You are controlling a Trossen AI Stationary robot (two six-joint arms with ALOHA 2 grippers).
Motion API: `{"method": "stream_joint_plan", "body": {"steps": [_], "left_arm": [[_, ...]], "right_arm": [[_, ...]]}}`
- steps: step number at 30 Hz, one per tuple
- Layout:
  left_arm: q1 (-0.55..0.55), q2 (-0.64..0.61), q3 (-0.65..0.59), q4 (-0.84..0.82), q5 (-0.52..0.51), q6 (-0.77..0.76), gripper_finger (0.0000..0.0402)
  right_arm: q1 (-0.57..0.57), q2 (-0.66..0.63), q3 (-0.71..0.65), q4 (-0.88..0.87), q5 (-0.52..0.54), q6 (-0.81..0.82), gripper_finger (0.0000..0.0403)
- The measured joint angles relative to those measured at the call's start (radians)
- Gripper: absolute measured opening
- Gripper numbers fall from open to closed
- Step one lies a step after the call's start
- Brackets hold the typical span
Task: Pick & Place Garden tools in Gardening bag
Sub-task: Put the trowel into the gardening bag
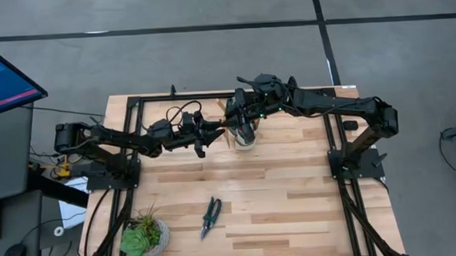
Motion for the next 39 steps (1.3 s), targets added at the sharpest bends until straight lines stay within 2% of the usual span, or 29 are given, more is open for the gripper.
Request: {"method": "stream_joint_plan", "body": {"steps": [8, 14, 18, 25, 34, 36, 39], "left_arm": [[-0.001, 0.001, -0.002, -0.034, 0.043, -0.018, 0.0115], [-0.004, 0.001, 0.000, -0.066, 0.081, -0.037, 0.0109], [-0.001, 0.001, 0.000, -0.066, 0.080, -0.033, 0.0084], [0.000, 0.001, -0.001, -0.071, 0.111, -0.027, 0.0013], [0.000, 0.001, -0.001, -0.080, 0.108, -0.017, 0.0005], [0.000, 0.001, 0.000, -0.080, 0.108, -0.001, 0.0005], [0.000, 0.001, 0.000, -0.089, 0.095, 0.007, 0.0003]], "right_arm": [[0.031, 0.063, 0.001, 0.035, -0.006, 0.051, 0.0061], [0.032, 0.059, 0.001, 0.021, -0.003, 0.048, 0.0061], [0.020, 0.055, 0.001, -0.005, -0.029, 0.046, 0.0061], [0.024, 0.058, 0.001, -0.026, -0.031, 0.044, 0.0061], [0.026, 0.059, 0.001, -0.026, -0.028, 0.036, 0.0063], [0.018, 0.055, 0.001, -0.023, -0.028, 0.034, 0.0096], [0.002, 0.031, 0.001, -0.019, -0.033, 0.057, 0.0182]]}}
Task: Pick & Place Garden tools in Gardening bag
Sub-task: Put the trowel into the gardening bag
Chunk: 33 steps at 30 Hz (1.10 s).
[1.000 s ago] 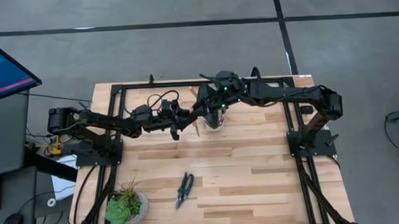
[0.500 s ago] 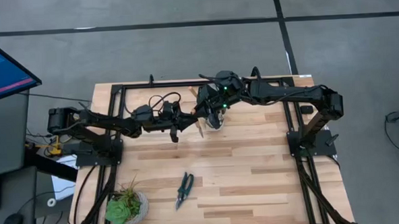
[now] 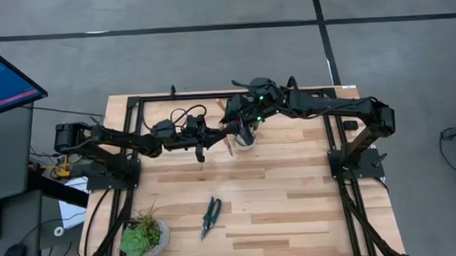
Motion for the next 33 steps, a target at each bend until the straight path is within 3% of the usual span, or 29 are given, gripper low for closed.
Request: {"method": "stream_joint_plan", "body": {"steps": [4, 7, 10, 16, 25, 33], "left_arm": [[0.000, 0.000, 0.000, -0.012, -0.049, 0.037, 0.0003], [0.001, 0.000, 0.000, -0.015, -0.112, 0.088, 0.0003], [0.001, 0.000, 0.000, -0.016, -0.194, 0.152, 0.0003], [0.037, 0.000, 0.000, -0.014, -0.292, 0.239, 0.0004], [0.126, 0.008, 0.006, 0.010, -0.279, 0.235, 0.0005], [0.125, 0.150, 0.108, 0.009, -0.224, 0.237, 0.0005]], "right_arm": [[-0.031, -0.043, 0.000, -0.030, 0.001, 0.014, 0.0271], [-0.052, -0.101, 0.000, -0.069, 0.005, 0.014, 0.0296], [-0.072, -0.184, 0.001, -0.115, 0.016, 0.002, 0.0297], [-0.077, -0.347, 0.001, -0.218, 0.161, -0.032, 0.0281], [-0.077, -0.522, 0.001, -0.319, 0.332, -0.030, 0.0280], [-0.077, -0.559, 0.000, -0.350, 0.375, -0.031, 0.0281]]}}
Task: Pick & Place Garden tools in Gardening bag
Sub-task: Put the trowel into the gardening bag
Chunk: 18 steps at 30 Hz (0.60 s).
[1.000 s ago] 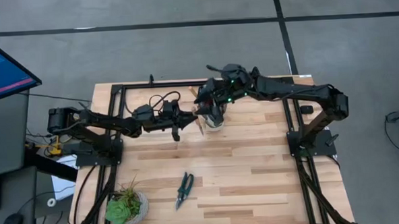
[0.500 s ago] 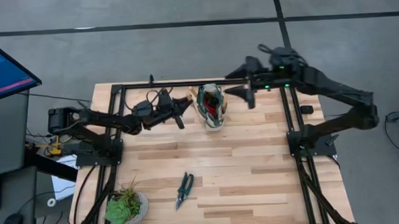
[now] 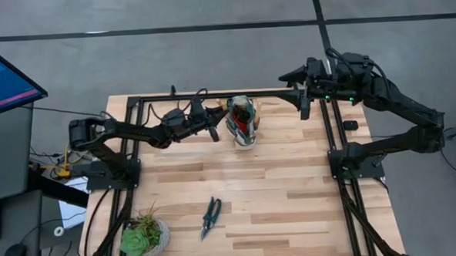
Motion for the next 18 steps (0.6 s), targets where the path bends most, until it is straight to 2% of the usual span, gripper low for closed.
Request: {"method": "stream_joint_plan", "body": {"steps": [9, 15, 18], "left_arm": [[0.007, 0.012, 0.011, -0.011, 0.001, -0.001, 0.0005], [-0.003, -0.072, 0.010, -0.037, -0.005, 0.061, 0.0005], [-0.003, -0.110, 0.009, -0.125, -0.038, 0.072, 0.0005]], "right_arm": [[0.001, 0.000, 0.000, -0.049, 0.000, 0.003, 0.0281], [0.001, 0.000, 0.000, -0.066, 0.000, 0.003, 0.0281], [0.001, 0.000, 0.000, -0.070, -0.001, 0.003, 0.0281]]}}
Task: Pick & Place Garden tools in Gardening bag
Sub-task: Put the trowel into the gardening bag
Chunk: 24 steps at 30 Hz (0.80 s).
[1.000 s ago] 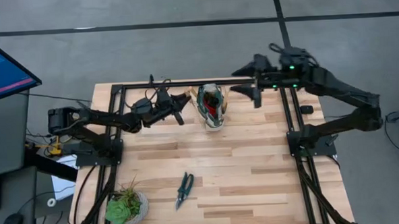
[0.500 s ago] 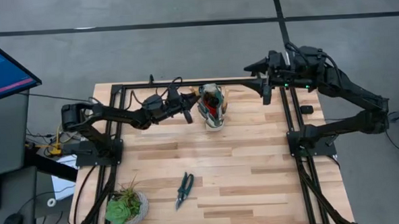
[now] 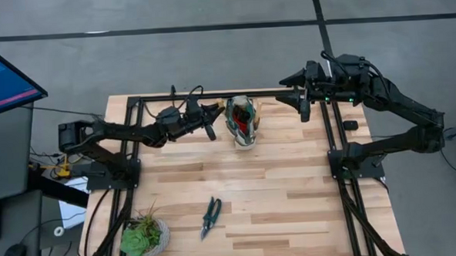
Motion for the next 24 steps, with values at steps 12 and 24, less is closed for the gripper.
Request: {"method": "stream_joint_plan", "body": {"steps": [12, 24], "left_arm": [[0.003, 0.078, -0.054, 0.101, -0.017, -0.061, 0.0005], [0.003, 0.124, -0.055, 0.165, -0.017, -0.074, 0.0005]], "right_arm": [[0.034, 0.000, 0.000, -0.006, 0.000, 0.007, 0.0281], [0.034, 0.001, 0.000, -0.006, 0.000, 0.008, 0.0281]]}}
